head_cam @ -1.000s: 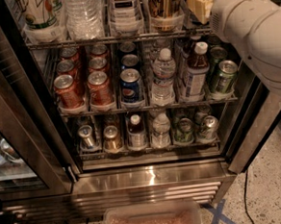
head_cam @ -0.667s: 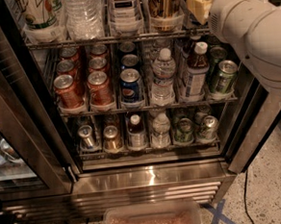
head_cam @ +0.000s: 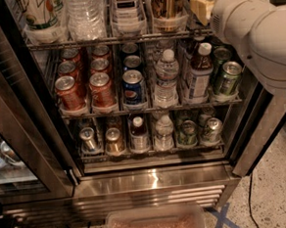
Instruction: Pick pepsi can from top shelf of fridge
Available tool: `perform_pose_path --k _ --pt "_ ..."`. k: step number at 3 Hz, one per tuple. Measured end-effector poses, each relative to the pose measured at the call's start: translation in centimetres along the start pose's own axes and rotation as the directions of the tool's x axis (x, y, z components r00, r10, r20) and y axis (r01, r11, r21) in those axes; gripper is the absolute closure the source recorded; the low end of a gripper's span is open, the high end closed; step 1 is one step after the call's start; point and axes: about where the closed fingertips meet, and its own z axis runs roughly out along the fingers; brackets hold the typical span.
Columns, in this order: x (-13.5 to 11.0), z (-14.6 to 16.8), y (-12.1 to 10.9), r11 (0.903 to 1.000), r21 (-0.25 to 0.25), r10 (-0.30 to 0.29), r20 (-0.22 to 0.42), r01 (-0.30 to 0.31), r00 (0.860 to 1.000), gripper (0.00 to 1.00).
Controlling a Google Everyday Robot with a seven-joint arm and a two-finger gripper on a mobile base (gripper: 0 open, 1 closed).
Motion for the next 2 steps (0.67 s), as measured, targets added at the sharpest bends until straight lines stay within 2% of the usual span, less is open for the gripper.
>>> perform_pose_path --k 1,2 --pt "0.03 0.29 0.16 0.9999 -0.011 0.01 -0.004 -0.01 1.0 0.59" --pt "-0.19 0.75 0.56 0.998 -0.06 0.019 -0.012 -0.02 1.0 0.83"
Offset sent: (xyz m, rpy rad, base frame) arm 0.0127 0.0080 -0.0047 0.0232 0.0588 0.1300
